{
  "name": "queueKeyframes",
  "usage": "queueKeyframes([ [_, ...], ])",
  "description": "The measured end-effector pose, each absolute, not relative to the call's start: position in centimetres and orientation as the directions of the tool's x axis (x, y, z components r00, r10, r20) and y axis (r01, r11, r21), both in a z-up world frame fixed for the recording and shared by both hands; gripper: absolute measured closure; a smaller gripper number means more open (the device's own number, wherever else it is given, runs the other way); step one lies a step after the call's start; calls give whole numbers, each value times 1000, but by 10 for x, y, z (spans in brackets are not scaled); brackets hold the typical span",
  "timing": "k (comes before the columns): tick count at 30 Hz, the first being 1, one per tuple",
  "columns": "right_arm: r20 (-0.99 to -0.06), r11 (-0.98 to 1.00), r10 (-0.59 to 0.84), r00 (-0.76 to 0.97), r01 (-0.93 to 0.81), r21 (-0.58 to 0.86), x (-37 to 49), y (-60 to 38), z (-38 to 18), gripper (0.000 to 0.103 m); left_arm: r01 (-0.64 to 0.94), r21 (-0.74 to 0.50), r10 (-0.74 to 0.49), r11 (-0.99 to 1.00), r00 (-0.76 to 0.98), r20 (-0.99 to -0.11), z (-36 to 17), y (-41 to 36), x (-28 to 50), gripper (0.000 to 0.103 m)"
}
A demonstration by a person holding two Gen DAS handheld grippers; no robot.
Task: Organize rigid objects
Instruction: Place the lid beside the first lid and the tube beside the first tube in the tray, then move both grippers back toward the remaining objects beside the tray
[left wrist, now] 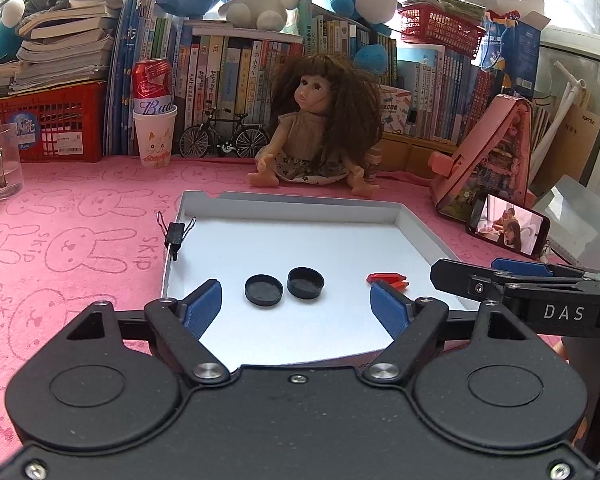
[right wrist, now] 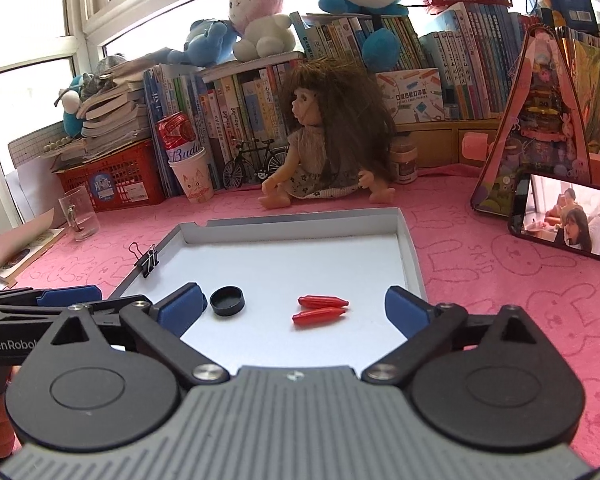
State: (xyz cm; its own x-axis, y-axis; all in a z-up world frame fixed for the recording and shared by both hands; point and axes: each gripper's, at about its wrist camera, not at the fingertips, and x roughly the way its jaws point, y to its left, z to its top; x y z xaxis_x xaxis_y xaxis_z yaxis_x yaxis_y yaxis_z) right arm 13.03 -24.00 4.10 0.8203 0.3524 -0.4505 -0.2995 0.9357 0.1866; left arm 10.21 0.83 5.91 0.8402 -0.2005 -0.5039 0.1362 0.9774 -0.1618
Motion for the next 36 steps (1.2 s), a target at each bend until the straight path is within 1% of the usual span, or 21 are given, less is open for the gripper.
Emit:
queueKeyframes([
  [7,-426,934,358,831,-318,164,114,-243,38,1,156,-167,-220,973,844,-489,56,8,86,21],
  [22,-405,927,371,836,-362,101,81,-242,26,0,202,-142,-246,969,845,-474,42,9,59,20],
  [36,-412,929,356,838,-364,62,55,-243,6,0,216,-132,-253,967,839,-482,23,17,31,20],
])
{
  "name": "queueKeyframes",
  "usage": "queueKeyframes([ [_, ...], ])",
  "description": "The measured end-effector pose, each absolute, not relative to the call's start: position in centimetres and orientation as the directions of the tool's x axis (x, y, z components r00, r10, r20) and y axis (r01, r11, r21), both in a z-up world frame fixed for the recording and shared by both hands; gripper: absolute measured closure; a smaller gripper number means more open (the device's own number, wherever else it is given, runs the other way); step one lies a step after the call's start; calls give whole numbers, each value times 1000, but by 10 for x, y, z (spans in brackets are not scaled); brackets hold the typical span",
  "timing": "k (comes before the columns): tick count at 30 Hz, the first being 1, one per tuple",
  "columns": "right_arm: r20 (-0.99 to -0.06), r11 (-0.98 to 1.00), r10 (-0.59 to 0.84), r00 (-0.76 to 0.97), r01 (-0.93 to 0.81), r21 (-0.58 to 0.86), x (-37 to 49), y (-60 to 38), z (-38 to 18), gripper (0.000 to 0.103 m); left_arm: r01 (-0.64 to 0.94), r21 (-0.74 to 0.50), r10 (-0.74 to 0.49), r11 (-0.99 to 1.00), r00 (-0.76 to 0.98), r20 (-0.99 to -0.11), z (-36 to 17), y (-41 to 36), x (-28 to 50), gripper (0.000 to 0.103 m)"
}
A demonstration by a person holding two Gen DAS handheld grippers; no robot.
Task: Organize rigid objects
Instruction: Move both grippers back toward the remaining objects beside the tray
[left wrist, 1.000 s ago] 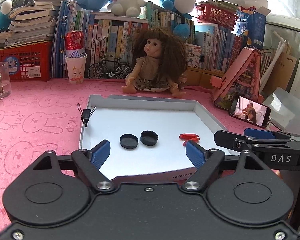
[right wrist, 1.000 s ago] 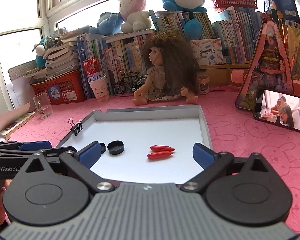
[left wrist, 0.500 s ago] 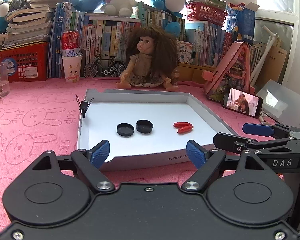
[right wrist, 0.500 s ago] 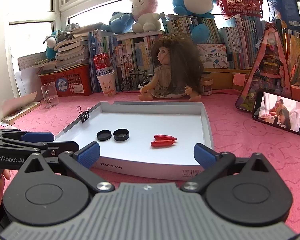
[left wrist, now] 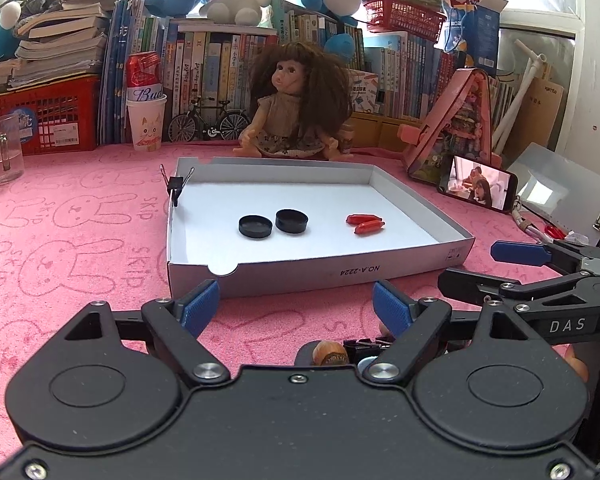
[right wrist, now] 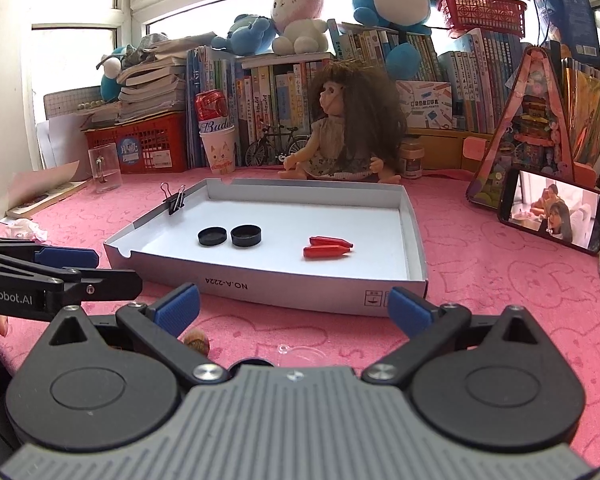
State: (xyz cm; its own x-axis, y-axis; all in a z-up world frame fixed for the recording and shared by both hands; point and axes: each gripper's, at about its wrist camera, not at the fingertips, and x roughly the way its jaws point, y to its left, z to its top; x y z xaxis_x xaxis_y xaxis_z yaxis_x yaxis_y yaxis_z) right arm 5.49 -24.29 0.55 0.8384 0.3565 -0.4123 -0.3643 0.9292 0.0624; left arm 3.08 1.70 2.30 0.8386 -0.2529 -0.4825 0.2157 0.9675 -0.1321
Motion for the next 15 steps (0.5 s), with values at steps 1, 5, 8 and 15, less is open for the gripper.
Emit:
queueKeyframes([
  [1,-412,929,355,839,-364,59,53,-243,5,0,214,-131,-251,968,840,-481,22,18,29,20],
  [5,-421,929,347,838,-367,36,46,-243,0,0,209,-133,-248,969,840,-483,20,22,23,22],
  [8,-430,930,338,837,-368,15,41,-243,-4,0,210,-140,-252,968,832,-494,17,25,19,25],
  [15,-452,938,316,834,-346,17,36,-248,-14,0,216,-146,-261,965,812,-521,8,28,9,34],
])
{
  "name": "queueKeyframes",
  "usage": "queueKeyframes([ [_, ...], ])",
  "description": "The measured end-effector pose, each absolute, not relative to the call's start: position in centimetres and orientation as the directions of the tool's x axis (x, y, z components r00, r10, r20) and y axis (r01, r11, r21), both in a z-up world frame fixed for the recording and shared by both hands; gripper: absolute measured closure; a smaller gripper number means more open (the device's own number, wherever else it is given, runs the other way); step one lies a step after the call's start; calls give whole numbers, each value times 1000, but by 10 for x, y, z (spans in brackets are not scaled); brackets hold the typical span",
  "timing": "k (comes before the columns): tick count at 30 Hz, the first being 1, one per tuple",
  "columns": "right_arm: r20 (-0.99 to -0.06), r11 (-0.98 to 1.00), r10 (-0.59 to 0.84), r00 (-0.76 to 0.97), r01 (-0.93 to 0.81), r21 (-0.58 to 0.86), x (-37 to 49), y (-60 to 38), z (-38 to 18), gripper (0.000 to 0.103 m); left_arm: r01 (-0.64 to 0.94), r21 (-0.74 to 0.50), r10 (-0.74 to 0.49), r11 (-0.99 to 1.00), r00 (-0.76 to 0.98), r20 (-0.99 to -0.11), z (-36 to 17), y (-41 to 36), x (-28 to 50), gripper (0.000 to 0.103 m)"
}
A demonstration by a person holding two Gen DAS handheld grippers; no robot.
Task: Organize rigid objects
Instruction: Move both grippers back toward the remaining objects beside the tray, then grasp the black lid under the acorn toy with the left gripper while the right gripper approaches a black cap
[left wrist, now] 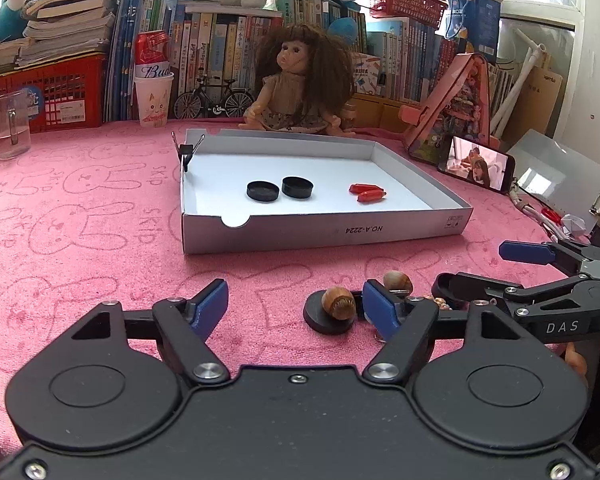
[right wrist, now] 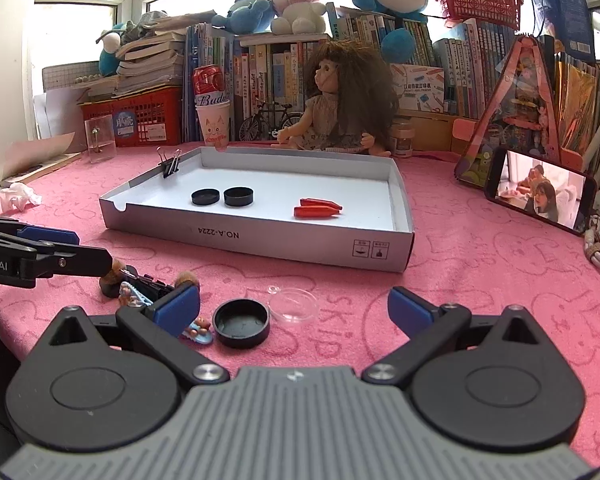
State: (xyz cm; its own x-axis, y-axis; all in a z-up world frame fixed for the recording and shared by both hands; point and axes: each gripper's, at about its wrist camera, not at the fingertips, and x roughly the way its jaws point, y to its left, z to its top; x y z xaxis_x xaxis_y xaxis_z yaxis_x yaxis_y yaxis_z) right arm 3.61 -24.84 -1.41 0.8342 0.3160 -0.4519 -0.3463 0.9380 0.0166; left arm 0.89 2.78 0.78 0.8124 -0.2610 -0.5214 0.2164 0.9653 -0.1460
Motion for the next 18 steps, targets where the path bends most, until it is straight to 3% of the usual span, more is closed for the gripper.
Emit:
queueKeyframes([
  [5,-444,940,314,839,-339,25,29,-253,-17,2,237,-165,-289,957,804,-520,8,28,0,46],
  [14,-449,927,346,824,-374,27,17,-248,-18,32,256,-111,-276,960,809,-519,9,13,-5,69],
  [18,-466,920,355,810,-391,22,17,-242,-21,43,245,-124,-273,962,817,-508,10,10,-3,74],
])
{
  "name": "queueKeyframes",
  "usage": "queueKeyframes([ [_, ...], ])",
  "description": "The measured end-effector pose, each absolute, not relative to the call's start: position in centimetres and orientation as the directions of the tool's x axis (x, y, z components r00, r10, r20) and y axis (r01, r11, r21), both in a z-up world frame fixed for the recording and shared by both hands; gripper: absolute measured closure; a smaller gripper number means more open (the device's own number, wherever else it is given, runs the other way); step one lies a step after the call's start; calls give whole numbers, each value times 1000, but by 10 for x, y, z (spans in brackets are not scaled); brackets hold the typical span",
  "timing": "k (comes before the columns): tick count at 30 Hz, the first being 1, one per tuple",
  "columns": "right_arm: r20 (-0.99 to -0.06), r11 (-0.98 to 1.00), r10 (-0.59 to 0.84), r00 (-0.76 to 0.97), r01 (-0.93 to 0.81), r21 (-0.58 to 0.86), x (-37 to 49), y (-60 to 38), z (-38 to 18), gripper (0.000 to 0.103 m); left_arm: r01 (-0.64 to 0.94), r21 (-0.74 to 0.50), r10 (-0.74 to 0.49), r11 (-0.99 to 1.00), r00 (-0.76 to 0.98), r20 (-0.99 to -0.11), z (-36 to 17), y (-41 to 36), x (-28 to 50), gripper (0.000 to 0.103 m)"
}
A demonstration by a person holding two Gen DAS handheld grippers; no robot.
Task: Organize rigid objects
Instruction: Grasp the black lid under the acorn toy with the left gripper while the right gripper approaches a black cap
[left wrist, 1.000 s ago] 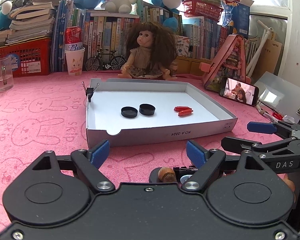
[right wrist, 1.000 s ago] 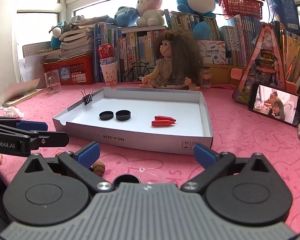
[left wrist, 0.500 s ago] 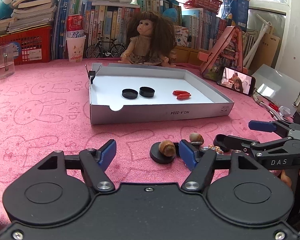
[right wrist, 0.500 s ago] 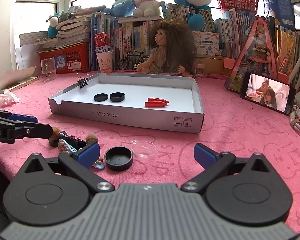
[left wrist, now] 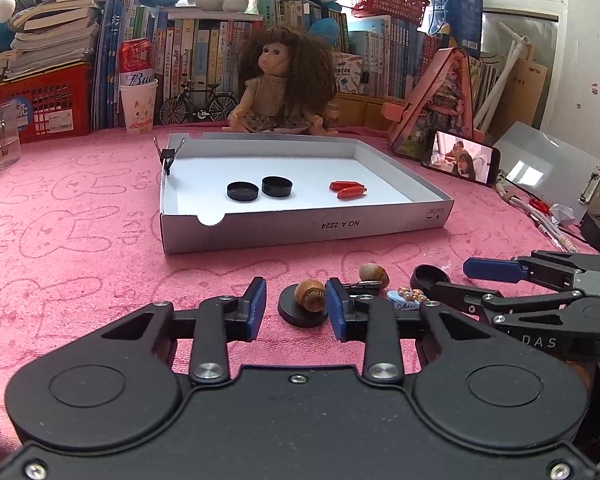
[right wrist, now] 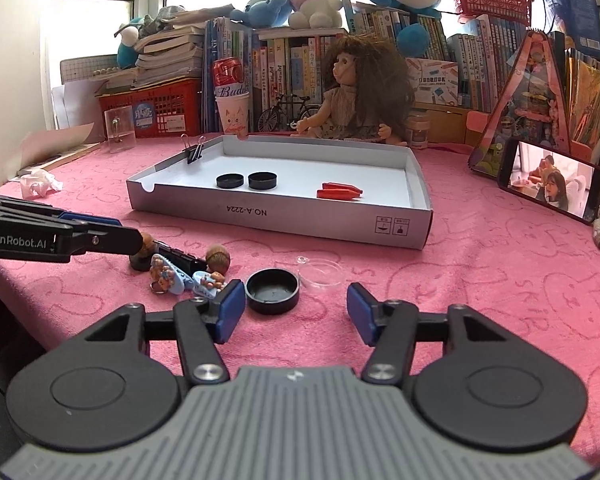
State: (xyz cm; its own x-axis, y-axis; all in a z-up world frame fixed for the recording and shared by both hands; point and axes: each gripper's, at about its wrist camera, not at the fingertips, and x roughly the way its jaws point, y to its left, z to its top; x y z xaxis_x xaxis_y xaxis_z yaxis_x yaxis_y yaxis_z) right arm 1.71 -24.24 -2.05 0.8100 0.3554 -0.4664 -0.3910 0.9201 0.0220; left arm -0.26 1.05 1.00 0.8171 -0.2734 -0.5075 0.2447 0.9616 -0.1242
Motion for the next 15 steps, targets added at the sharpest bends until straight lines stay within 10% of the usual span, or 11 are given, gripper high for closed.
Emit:
queueKeyframes([
  [15,-482,932,300,823,-360,-34,20,-229,-21,68,249,-92,-260,964,822,-506,7,-1,2,83],
])
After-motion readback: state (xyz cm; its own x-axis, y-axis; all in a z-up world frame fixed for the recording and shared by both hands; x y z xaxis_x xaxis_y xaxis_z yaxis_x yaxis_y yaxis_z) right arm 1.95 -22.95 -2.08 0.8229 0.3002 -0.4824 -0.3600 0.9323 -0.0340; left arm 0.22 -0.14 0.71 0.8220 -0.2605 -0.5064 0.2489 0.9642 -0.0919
